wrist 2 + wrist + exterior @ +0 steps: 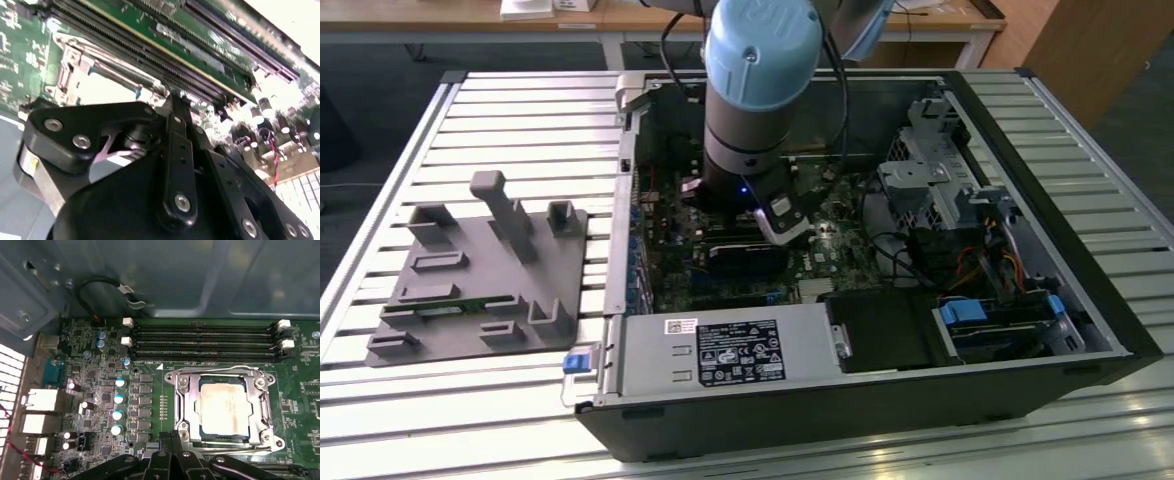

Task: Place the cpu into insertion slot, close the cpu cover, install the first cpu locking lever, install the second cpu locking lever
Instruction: 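Install the second cpu locking lever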

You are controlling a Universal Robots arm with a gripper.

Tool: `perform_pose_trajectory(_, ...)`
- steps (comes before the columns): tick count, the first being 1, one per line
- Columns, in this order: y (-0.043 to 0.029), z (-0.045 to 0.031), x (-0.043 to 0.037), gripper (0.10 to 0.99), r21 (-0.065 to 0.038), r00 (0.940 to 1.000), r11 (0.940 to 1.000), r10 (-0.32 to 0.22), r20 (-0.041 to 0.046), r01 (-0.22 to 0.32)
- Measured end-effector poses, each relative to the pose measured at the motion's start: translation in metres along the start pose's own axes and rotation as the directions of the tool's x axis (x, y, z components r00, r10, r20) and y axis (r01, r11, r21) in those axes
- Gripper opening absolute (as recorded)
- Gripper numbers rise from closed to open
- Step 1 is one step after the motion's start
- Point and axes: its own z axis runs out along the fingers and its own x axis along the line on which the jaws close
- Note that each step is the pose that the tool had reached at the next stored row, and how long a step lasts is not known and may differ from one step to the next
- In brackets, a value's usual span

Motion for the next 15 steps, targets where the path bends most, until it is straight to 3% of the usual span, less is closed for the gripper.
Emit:
perform_pose_trajectory(8,0.0055,-0.0164,0.0005,0.106,0.0,1.0,1.0,0.0,0.0,0.0)
perform_pose_trajectory(15,0.0086,-0.0249,0.0007,0.106,0.001,1.0,1.0,0.0,-0.0001,0.0)
